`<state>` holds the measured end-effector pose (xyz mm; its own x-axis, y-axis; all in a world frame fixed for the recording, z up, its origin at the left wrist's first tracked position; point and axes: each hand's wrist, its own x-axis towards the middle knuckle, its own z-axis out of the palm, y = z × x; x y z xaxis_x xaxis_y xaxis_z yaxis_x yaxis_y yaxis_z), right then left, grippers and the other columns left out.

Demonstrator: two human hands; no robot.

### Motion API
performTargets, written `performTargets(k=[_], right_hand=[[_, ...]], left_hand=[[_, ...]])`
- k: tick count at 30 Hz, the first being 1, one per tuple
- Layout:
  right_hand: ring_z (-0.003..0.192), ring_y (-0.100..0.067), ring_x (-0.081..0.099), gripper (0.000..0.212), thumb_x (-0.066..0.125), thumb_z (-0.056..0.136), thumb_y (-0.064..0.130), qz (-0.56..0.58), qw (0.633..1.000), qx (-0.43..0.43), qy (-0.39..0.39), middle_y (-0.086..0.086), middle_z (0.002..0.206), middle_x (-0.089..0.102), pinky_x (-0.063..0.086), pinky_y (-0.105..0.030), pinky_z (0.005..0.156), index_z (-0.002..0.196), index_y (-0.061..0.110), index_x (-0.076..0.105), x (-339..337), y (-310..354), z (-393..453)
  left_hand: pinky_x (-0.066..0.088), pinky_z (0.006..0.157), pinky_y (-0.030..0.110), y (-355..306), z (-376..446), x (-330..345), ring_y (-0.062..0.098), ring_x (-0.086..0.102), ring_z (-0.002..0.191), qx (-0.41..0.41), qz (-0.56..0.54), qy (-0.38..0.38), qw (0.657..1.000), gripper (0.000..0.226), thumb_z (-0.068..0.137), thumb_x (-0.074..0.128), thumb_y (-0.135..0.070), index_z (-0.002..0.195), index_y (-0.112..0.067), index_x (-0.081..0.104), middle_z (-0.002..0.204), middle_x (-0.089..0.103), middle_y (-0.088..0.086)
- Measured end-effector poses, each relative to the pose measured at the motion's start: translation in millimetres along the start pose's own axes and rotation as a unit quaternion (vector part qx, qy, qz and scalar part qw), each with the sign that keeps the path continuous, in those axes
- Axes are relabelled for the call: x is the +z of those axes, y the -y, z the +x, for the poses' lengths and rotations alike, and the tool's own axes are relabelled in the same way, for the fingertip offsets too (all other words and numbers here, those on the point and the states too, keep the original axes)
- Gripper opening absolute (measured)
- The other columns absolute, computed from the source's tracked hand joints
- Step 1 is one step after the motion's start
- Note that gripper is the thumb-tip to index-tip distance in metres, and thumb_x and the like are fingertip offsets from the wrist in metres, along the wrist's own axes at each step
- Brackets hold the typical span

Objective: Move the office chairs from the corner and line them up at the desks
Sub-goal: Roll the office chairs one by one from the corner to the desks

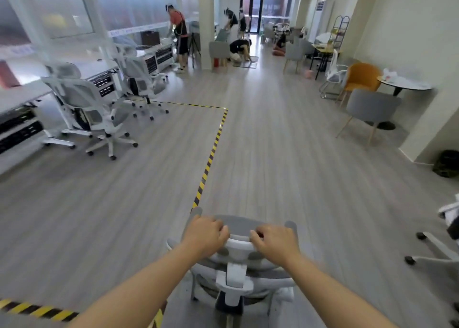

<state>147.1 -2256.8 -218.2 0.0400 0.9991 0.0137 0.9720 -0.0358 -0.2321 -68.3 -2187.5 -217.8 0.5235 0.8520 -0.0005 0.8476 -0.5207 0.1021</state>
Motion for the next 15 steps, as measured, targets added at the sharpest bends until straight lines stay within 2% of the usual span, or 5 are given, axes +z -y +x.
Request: performTargets(k=[3, 6, 8, 12, 15], right_hand=[[0.056, -0.008, 0.048, 0.050, 0.030, 0.091, 0.059, 0.010, 0.999, -0.047, 0.008, 0.004, 0.064, 0.055, 0.027, -0.028, 0.049, 0.070, 0.023, 0.057, 8.3, 43.3, 55.2], [0.055, -0.009, 0.050, 0.053, 0.027, 0.090, 0.062, 0.028, 0.996, -0.084, 0.016, 0.004, 0.061, 0.055, 0.037, -0.030, 0.050, 0.066, 0.023, 0.055, 22.9, 91.5, 106.5], [0.055, -0.010, 0.052, 0.056, 0.026, 0.089, 0.062, 0.029, 0.993, -0.110, 0.019, 0.003, 0.062, 0.057, 0.042, -0.032, 0.052, 0.065, 0.022, 0.055, 34.2, 124.6, 139.2], [0.056, -0.012, 0.054, 0.058, 0.026, 0.090, 0.062, 0.022, 0.986, -0.164, 0.021, 0.002, 0.062, 0.058, 0.047, -0.036, 0.053, 0.064, 0.019, 0.055, 56.6, 192.1, 194.0], [0.054, -0.011, 0.053, 0.058, 0.027, 0.091, 0.063, 0.026, 0.979, -0.200, 0.028, 0.003, 0.060, 0.057, 0.051, -0.038, 0.054, 0.064, 0.021, 0.056, 70.4, 245.7, 231.5]], left_hand=[[0.029, 0.068, 0.035, 60.7, 10.2, -6.3, 0.024, 0.054, 0.076, -0.039, 0.005, -0.005, 0.999, 0.044, 0.097, 0.027, -0.041, 0.083, -0.016, 0.060, 0.080, 0.059, 0.001], [0.029, 0.070, 0.034, 122.8, 13.3, -10.8, 0.022, 0.054, 0.078, -0.075, 0.002, -0.019, 0.997, 0.061, 0.086, 0.011, -0.050, 0.086, -0.018, 0.063, 0.088, 0.064, 0.002], [0.030, 0.072, 0.035, 165.0, 12.8, -11.6, 0.023, 0.054, 0.080, -0.103, -0.010, -0.037, 0.994, 0.064, 0.083, 0.008, -0.052, 0.085, -0.018, 0.062, 0.089, 0.064, 0.003], [0.032, 0.073, 0.035, 246.3, 4.1, -8.2, 0.023, 0.053, 0.076, -0.160, -0.023, -0.085, 0.983, 0.049, 0.088, 0.019, -0.049, 0.079, -0.021, 0.058, 0.081, 0.062, 0.002], [0.039, 0.072, 0.035, 307.2, -1.8, -4.6, 0.025, 0.058, 0.073, -0.200, -0.008, -0.129, 0.971, 0.040, 0.090, 0.030, -0.043, 0.076, -0.022, 0.062, 0.076, 0.063, 0.000]])
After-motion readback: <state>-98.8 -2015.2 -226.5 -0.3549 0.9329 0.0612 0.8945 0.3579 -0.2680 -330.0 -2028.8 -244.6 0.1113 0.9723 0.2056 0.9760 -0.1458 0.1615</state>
